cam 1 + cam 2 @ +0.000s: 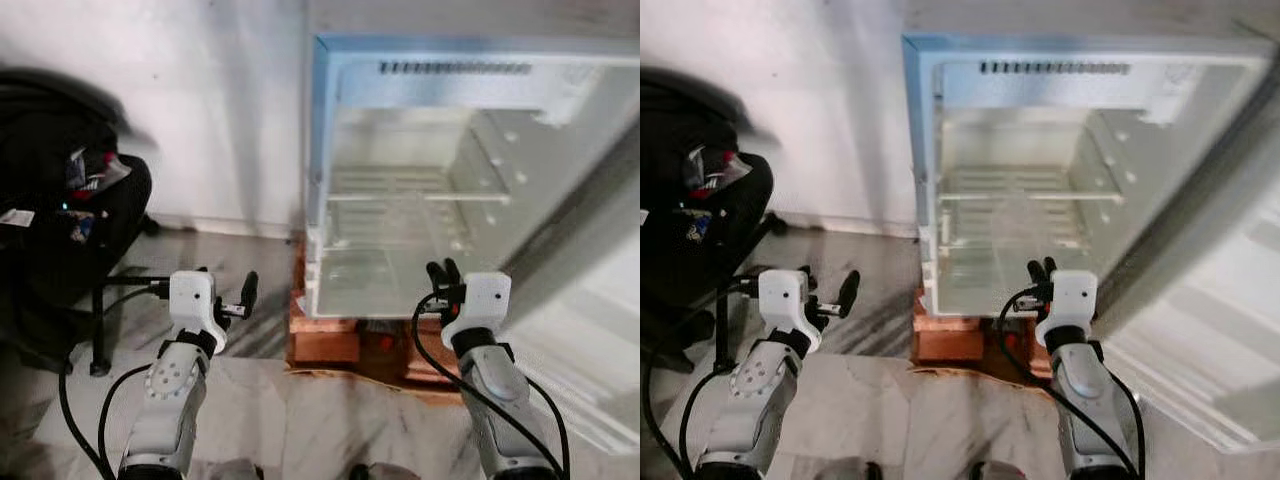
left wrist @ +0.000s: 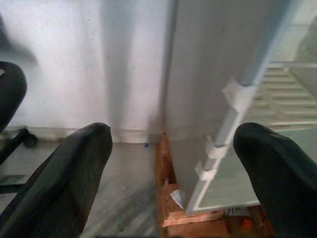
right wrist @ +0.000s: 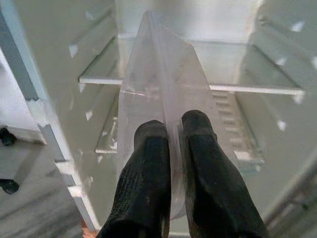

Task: Restocking fridge

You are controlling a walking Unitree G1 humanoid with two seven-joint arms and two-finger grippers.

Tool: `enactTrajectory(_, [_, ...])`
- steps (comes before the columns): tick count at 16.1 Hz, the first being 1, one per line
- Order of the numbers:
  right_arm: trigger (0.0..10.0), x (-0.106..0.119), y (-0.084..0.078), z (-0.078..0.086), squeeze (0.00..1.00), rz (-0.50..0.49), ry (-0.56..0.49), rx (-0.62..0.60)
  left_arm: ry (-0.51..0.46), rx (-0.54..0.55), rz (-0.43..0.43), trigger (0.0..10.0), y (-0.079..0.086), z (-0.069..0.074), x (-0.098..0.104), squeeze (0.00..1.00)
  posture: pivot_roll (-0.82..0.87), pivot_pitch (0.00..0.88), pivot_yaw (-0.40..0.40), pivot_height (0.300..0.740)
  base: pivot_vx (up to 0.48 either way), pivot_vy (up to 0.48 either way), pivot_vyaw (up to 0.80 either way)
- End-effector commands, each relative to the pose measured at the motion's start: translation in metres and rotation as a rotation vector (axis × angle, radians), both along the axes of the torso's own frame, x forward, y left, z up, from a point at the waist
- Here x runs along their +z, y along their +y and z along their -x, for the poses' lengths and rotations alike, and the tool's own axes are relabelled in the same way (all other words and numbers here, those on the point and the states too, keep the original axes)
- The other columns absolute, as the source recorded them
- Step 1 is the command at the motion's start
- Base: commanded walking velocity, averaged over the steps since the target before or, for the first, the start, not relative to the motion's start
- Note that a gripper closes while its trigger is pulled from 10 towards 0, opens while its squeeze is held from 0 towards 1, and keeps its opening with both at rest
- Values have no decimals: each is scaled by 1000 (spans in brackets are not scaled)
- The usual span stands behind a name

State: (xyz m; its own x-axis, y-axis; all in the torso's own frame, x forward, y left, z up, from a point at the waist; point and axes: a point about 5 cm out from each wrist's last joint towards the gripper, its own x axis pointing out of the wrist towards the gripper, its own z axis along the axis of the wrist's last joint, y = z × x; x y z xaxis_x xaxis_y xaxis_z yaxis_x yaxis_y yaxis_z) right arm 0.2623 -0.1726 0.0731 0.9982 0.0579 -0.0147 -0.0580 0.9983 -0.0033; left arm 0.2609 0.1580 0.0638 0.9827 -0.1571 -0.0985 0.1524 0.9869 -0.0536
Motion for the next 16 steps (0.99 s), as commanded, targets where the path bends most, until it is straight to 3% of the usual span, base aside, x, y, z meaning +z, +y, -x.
enactTrajectory(1, [10000, 1, -1, 0, 0, 0, 1, -2, 8, -3, -5, 10000, 1, 3, -3, 0, 24, 114, -20, 740, 409, 0, 0])
enactTrajectory(9, [10000, 0, -2, 1, 0, 12, 6, 12, 27, 39, -8, 10000, 12, 14, -6, 0, 29, 118, -25, 740, 329, 0, 0])
enactTrajectory(14, [10000, -1, -1, -2, 0, 3, 22, 53, 47, 89, -17, 10000, 21, 27, -9, 0, 40, 125, -30, 740, 0, 0, 0])
enactTrajectory(16, [10000, 1, 4, -9, 0, 2, 26, 121, 98, 117, -31, 10000, 32, 38, -16, 0, 60, 128, -33, 740, 0, 0, 0])
